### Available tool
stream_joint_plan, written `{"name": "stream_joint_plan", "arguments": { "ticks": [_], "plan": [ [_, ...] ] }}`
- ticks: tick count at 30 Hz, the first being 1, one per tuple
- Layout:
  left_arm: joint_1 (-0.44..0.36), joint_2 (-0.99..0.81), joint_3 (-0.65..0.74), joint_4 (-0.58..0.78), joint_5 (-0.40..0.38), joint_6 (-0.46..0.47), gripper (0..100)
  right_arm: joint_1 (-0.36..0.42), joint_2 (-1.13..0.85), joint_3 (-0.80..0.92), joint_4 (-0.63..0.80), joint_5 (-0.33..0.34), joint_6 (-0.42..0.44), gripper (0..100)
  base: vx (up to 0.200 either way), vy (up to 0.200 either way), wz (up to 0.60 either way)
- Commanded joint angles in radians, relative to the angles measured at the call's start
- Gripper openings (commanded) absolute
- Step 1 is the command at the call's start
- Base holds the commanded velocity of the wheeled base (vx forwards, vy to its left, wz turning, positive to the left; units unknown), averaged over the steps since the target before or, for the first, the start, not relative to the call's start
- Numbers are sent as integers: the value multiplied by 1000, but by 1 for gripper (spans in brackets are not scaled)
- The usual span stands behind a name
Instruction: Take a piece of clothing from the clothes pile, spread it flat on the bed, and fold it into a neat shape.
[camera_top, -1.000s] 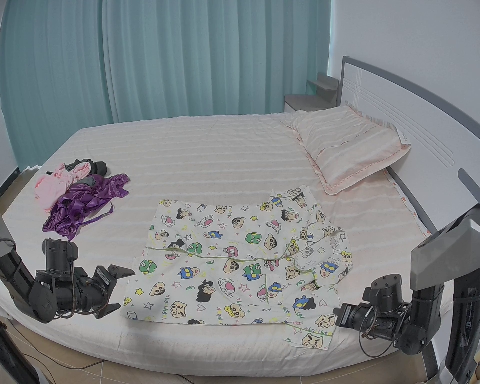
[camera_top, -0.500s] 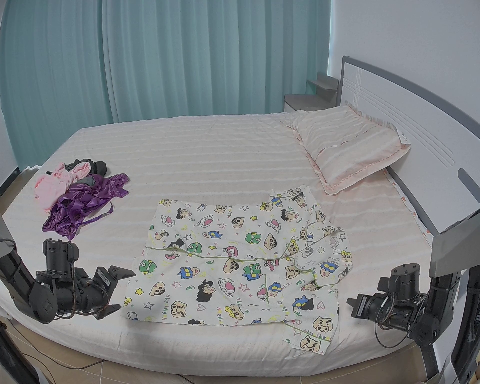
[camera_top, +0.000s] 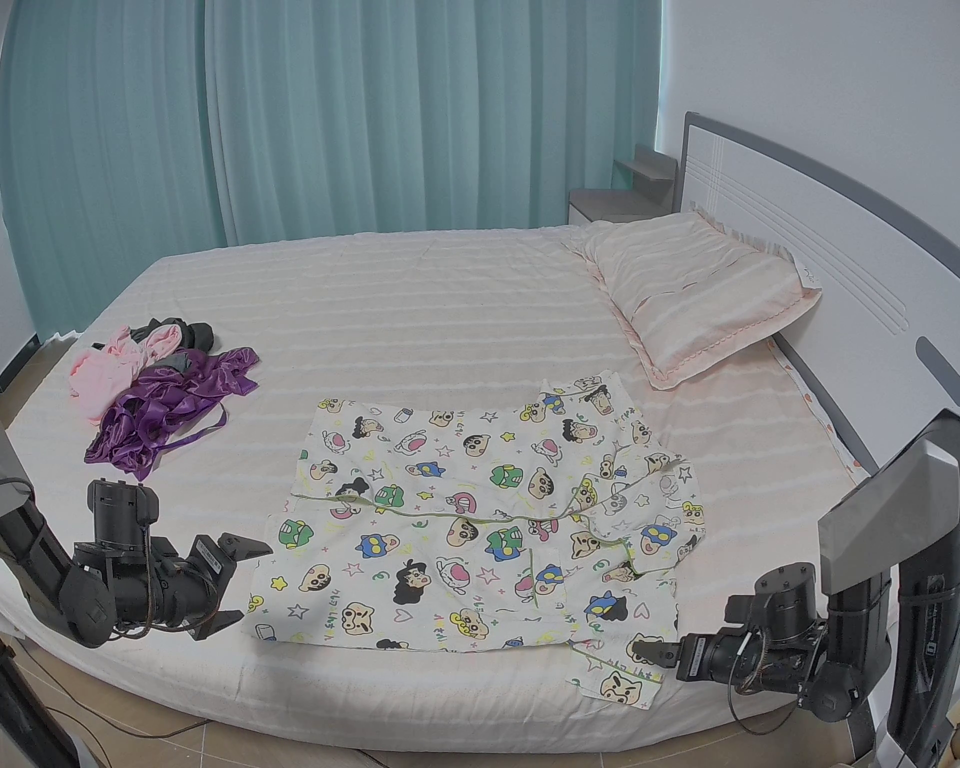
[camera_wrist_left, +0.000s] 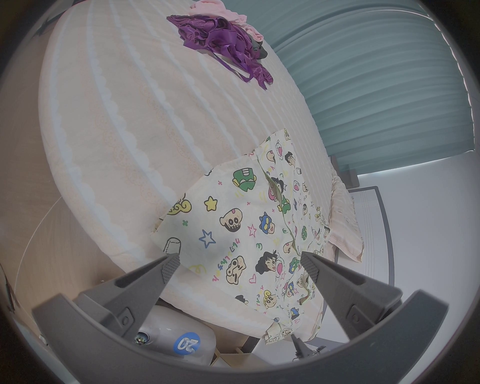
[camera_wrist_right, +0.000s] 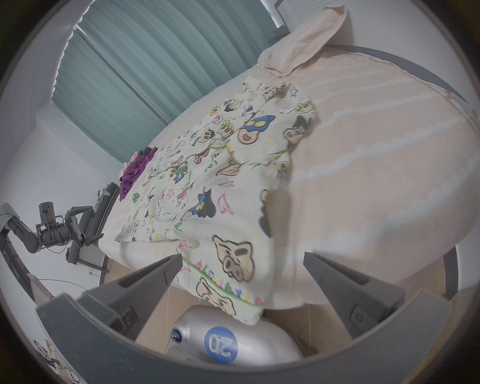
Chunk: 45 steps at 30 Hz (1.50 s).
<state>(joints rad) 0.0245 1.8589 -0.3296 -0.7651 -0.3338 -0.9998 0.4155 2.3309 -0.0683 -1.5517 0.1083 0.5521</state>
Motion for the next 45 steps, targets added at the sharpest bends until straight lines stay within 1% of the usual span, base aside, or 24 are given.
{"name": "stream_joint_plan", "arguments": {
  "ticks": [1, 3, 5, 6, 11, 12, 16, 18, 21, 25, 27, 28, 32, 33, 36, 42, 45],
  "plan": [
    [0, 5, 0, 0, -1, 0, 100, 31, 62, -88, -14, -1, 0, 100, 0, 0, 0],
    [0, 5, 0, 0, -1, 0, 100, 37, 104, -105, -10, -2, 0, 100, 0, 0, 0],
    [0, 5, 0, 0, -1, 0, 100, 37, 104, -105, -10, -2, 0, 100, 0, 0, 0],
    [0, 6, 0, -2, -1, 0, 100, 54, 130, -105, -14, 5, 3, 100, 0, 0, 0],
    [0, 9, 0, -2, -1, 0, 100, 69, 124, -104, -14, 11, 5, 100, 0, 0, 0],
    [0, 9, 0, -2, -1, 0, 100, 68, 124, -107, -14, 11, 5, 0, 0, 0, 0],
    [0, 9, 0, -2, -1, 0, 100, 45, 117, -108, -16, 10, 2, 0, 0, 0, 0],
    [0, 9, 0, -2, -1, 0, 100, 22, 79, -102, -16, 8, 3, 0, 0, 0, 0],
    [0, 9, -2, -2, 1, 0, 100, 9, -2, -85, -16, 5, 14, 0, 0, 0, 0],
    [0, 9, -2, -2, 1, 0, 100, -24, -110, -54, -14, 8, 66, 0, 0, 0, 0],
    [0, 9, 0, -2, 1, 1, 100, -44, -128, -56, -14, 8, 66, 0, 0, 0, 0],
    [0, 8, 0, -2, 1, 1, 100, -78, -136, -59, -14, 8, 65, 0, 0, 0, 0],
    [0, 9, -2, -2, 1, 1, 100, -121, -120, -71, -14, 10, 61, 0, 0, 0, 0],
    [0, 8, -2, -2, 1, 1, 100, -142, -102, -88, -14, 10, 58, 0, 0, 0, 0],
    [0, 9, -2, -2, 1, 1, 100, -173, -73, -139, -4, 11, 34, 0, 0, 0, 0],
    [0, 9, -2, -2, 1, 1, 100, -172, -44, -151, -4, 21, 20, 0, 0, 0, 0],
    [0, 9, -2, 0, 1, 1, 100, -173, -47, -96, -14, 76, 11, 0, 0, 0, 0]
  ]
}}
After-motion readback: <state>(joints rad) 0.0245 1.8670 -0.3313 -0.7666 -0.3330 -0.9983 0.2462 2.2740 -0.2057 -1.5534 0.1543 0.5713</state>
